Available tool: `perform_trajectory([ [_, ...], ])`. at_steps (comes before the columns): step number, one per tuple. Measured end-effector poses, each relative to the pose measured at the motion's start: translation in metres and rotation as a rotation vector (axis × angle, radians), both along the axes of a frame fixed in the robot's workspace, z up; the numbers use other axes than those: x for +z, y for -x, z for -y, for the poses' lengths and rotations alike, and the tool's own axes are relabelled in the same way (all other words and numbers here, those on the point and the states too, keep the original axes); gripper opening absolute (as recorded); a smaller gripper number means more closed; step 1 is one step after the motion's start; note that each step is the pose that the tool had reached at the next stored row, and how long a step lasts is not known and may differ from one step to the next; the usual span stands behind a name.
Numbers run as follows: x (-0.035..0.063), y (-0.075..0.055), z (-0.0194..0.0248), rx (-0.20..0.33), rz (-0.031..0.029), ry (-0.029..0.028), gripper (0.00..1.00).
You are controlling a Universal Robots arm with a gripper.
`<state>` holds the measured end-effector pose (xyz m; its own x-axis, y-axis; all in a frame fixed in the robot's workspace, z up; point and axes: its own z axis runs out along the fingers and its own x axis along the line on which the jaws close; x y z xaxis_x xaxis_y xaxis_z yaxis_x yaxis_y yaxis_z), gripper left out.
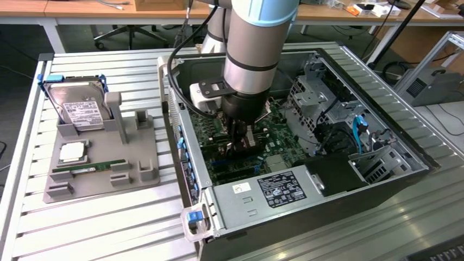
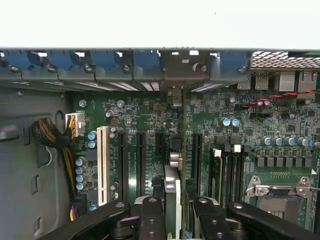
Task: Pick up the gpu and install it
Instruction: 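Insert the gpu into the slot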
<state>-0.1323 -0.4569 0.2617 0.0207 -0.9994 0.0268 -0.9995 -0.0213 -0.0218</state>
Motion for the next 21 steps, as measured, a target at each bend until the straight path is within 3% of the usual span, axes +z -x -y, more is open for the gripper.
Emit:
perform_trajectory([
  [9, 0.0000, 0.0000, 0.0000, 0.031, 0.0000, 0.0000, 0.27],
  [21, -0.0009, 0.0000, -0.0001, 0.031, 0.0000, 0.0001, 0.27],
])
